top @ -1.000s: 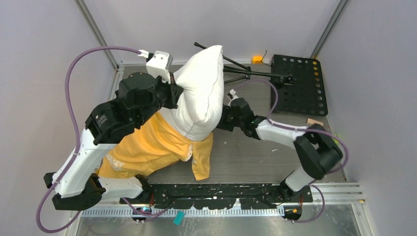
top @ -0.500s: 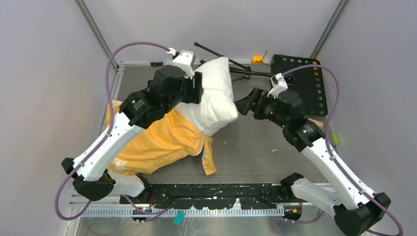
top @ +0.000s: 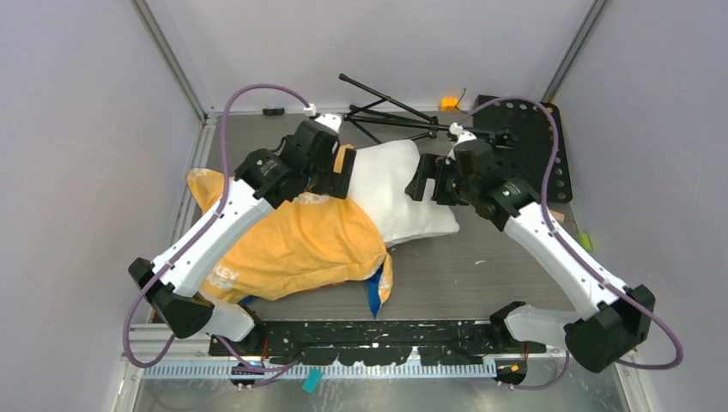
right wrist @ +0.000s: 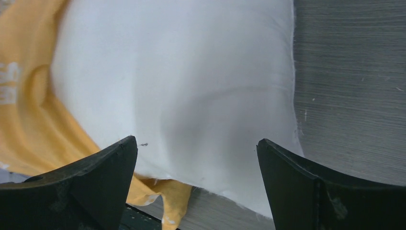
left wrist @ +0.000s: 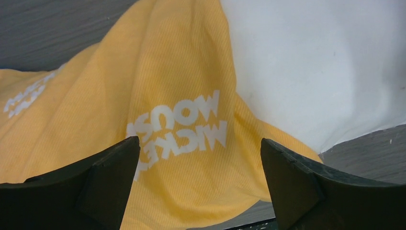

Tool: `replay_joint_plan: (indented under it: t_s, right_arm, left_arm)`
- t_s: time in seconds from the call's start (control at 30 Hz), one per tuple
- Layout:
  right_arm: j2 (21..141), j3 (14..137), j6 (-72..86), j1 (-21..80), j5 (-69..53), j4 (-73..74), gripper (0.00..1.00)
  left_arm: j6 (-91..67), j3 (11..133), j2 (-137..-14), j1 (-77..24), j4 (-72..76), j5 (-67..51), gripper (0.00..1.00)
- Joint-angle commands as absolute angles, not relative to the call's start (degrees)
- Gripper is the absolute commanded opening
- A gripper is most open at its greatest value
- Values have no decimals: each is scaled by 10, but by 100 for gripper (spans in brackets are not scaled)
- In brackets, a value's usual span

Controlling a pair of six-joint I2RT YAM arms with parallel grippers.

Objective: Remove the pillowcase from the pillow

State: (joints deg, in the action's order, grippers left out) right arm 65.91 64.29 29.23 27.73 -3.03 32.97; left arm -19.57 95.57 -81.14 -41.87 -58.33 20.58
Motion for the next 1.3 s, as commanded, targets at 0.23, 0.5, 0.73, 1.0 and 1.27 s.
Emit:
replay_joint_plan:
  t_s: [0.23,0.5,0.73,1.0,1.27]
  right_arm:
    - [791,658,271,252,-66,302,97]
    - [731,602,326,242,-33,255,1]
    - [595,587,363,148,82,273,0]
    - [481,611,359,117,241,341,0]
    - [501,583,410,118,94,329,0]
  left_arm:
    - [-263,848,-852,-399,-542,166,100]
    - [-287,718,-773,-319,-520,205,68]
    - [-339,574,-664,-241,-496,237,30]
    - [-361,524,-597,-144,-489,259,22]
    - [-278,616,-598,-142,-492,13,57]
